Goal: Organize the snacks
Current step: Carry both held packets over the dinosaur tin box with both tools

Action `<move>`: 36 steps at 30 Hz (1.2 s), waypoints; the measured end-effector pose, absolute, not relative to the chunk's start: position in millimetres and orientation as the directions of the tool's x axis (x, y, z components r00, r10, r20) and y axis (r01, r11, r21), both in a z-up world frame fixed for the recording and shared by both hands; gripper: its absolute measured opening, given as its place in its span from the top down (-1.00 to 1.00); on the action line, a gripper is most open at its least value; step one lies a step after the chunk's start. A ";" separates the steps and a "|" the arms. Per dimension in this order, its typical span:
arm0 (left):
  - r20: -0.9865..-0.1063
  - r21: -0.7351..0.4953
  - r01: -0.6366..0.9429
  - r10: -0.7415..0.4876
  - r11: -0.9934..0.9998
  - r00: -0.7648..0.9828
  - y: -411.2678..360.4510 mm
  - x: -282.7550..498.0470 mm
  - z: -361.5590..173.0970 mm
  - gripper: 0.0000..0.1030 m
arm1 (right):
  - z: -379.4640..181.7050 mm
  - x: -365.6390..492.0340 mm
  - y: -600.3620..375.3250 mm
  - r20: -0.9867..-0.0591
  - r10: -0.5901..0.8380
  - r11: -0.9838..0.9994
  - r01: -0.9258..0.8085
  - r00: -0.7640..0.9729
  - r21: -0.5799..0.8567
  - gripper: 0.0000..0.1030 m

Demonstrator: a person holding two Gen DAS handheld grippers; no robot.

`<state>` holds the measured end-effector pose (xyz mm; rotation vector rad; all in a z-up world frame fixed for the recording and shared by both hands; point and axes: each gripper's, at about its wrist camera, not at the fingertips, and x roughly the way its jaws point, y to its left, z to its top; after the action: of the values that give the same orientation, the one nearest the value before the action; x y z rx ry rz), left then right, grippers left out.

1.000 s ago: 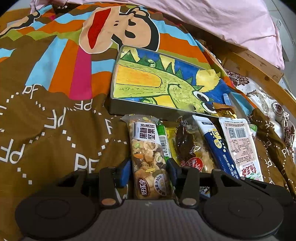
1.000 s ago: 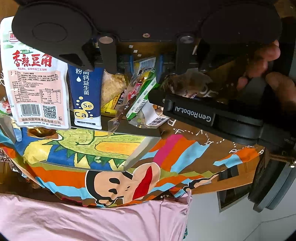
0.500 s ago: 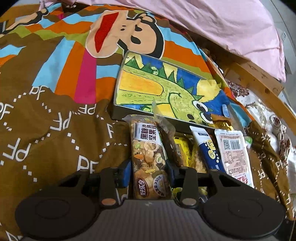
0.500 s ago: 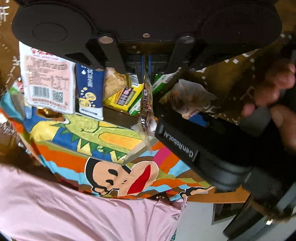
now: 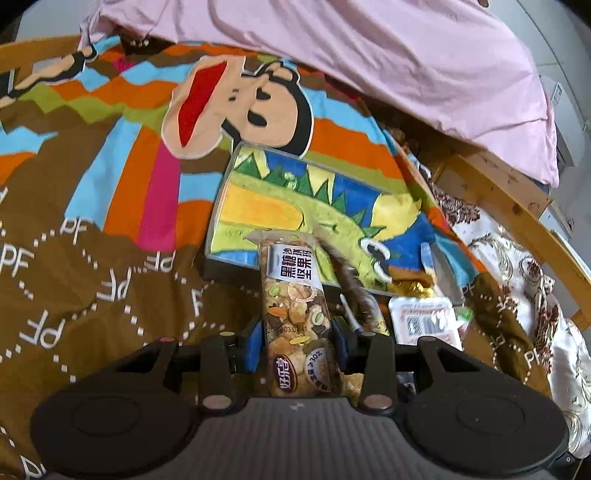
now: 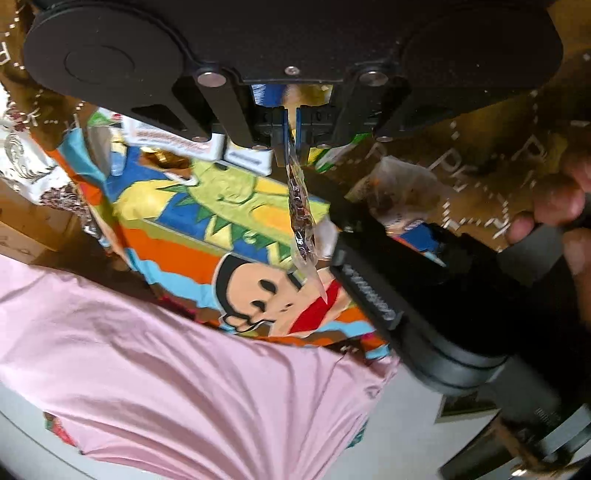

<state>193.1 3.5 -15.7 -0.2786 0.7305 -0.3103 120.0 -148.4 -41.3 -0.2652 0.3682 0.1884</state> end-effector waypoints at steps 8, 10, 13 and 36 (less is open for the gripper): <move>-0.573 -0.348 0.181 -0.361 0.920 0.736 -16.5 193.3 6.7 0.18 | -15.1 126.2 -182.0 -0.309 0.083 0.969 -0.149 0.947 -0.197 0.96; -0.571 -0.342 0.179 -0.355 0.923 0.740 -23.7 198.1 10.7 0.18 | -11.3 130.8 -189.9 -0.294 0.075 0.966 -0.143 0.953 -0.215 0.96; -0.569 -0.344 0.165 -0.345 0.924 0.747 -34.4 210.4 15.5 0.18 | -7.6 144.6 -209.8 -0.280 0.059 0.964 -0.127 0.958 -0.233 0.96; -0.622 -0.270 0.171 -0.307 0.948 0.720 -162.8 346.5 -25.0 0.18 | -50.0 254.7 -325.8 -0.424 -0.013 1.000 0.000 0.906 -0.030 0.95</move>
<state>346.5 -162.8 -25.0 -0.1995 0.7205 -0.2658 254.7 -325.8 -50.0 -0.0295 0.4375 -0.0064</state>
